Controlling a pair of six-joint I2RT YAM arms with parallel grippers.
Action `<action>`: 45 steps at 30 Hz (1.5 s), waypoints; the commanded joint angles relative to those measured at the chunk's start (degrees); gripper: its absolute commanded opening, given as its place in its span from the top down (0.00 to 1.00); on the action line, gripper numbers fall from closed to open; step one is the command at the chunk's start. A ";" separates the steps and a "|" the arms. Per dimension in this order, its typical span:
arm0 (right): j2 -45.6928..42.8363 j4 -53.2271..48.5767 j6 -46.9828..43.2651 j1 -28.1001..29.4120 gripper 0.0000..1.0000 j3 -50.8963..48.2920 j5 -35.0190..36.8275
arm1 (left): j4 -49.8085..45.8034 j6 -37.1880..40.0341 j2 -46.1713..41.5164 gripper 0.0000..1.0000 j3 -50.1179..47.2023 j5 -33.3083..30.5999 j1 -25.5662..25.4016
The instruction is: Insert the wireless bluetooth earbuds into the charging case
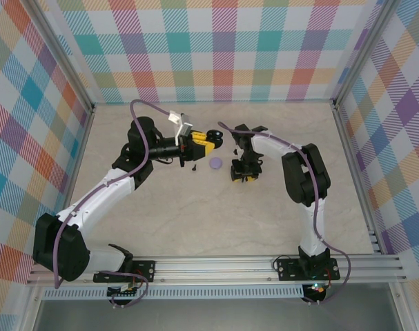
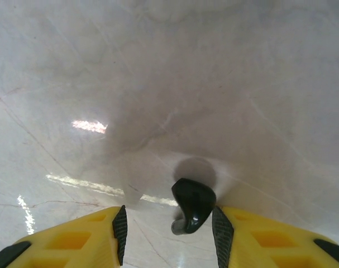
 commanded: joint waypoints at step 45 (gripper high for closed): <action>6.18 -6.38 3.67 3.56 0.70 7.25 9.86 | 0.71 0.96 -0.11 1.00 1.55 0.83 1.02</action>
